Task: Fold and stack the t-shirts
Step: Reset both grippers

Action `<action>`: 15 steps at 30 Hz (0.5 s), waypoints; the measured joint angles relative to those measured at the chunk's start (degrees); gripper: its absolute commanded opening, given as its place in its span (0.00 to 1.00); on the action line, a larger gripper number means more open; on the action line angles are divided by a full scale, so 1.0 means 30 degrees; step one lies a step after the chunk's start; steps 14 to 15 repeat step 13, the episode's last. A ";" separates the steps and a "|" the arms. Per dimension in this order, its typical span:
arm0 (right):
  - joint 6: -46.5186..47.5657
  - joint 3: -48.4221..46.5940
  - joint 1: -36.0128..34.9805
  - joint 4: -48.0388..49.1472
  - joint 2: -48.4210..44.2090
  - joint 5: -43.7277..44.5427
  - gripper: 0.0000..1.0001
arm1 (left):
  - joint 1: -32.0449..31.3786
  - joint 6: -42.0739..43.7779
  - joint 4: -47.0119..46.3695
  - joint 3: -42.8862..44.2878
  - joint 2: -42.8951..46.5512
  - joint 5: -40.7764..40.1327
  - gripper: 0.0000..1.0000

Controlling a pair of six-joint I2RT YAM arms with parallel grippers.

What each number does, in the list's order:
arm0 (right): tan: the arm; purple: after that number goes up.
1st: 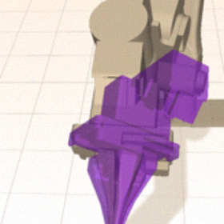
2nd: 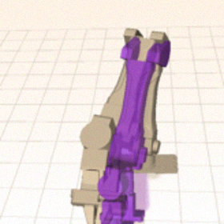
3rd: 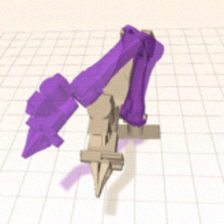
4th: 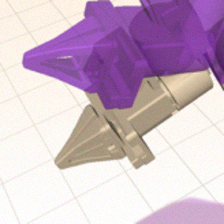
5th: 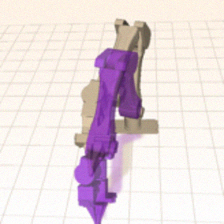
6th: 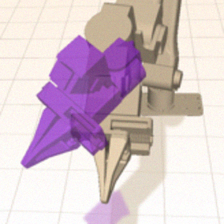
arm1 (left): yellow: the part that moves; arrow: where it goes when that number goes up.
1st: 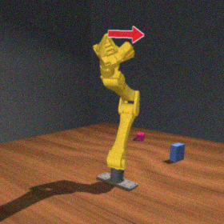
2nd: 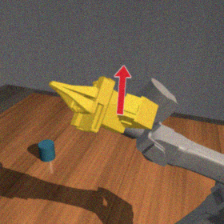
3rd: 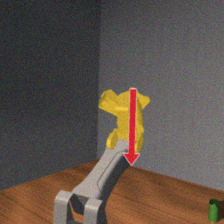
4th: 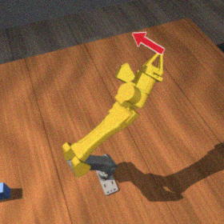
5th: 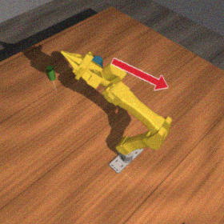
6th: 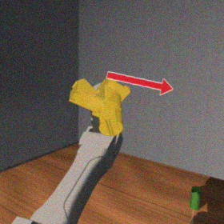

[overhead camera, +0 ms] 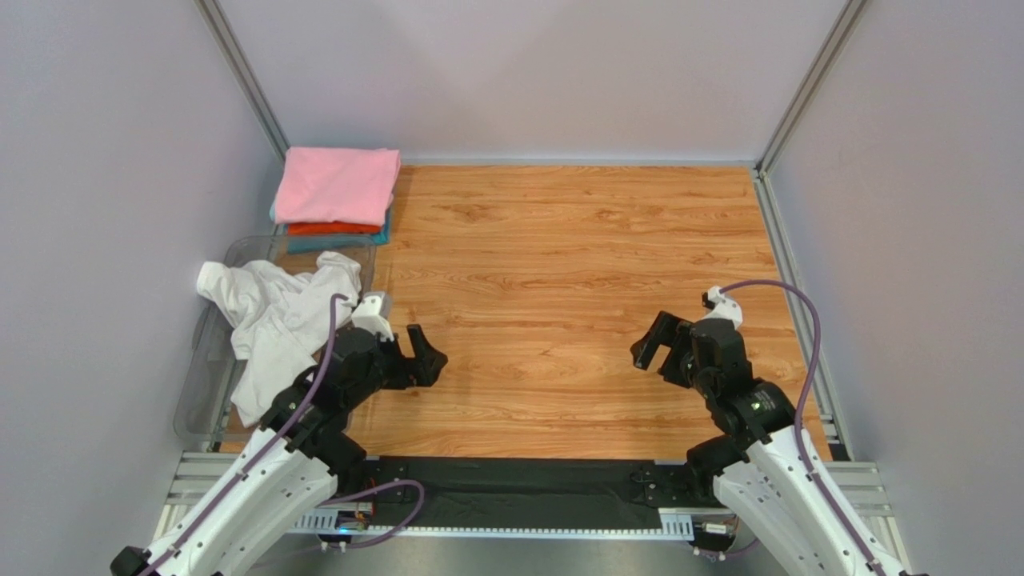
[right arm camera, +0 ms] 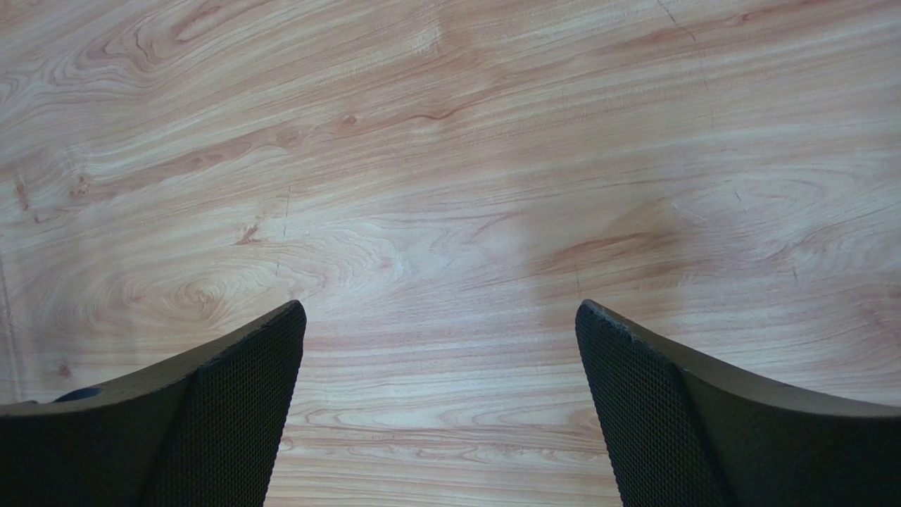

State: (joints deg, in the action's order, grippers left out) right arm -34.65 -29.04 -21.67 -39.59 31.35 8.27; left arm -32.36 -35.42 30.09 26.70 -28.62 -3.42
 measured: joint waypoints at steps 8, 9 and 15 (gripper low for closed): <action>-0.0364 0.0707 0.0000 0.0095 -0.1581 -0.0291 1.00 | -0.0044 -0.0233 0.0255 -0.1013 0.2149 0.0036 1.00; -0.0379 0.0765 0.0000 0.0204 -0.1778 -0.0299 1.00 | -0.0044 -0.0233 0.0262 -0.1013 0.2120 0.0036 1.00; -0.0437 0.1173 0.0000 0.0430 -0.2477 -0.0364 1.00 | -0.0044 -0.0226 0.0248 -0.1013 0.1931 0.0036 1.00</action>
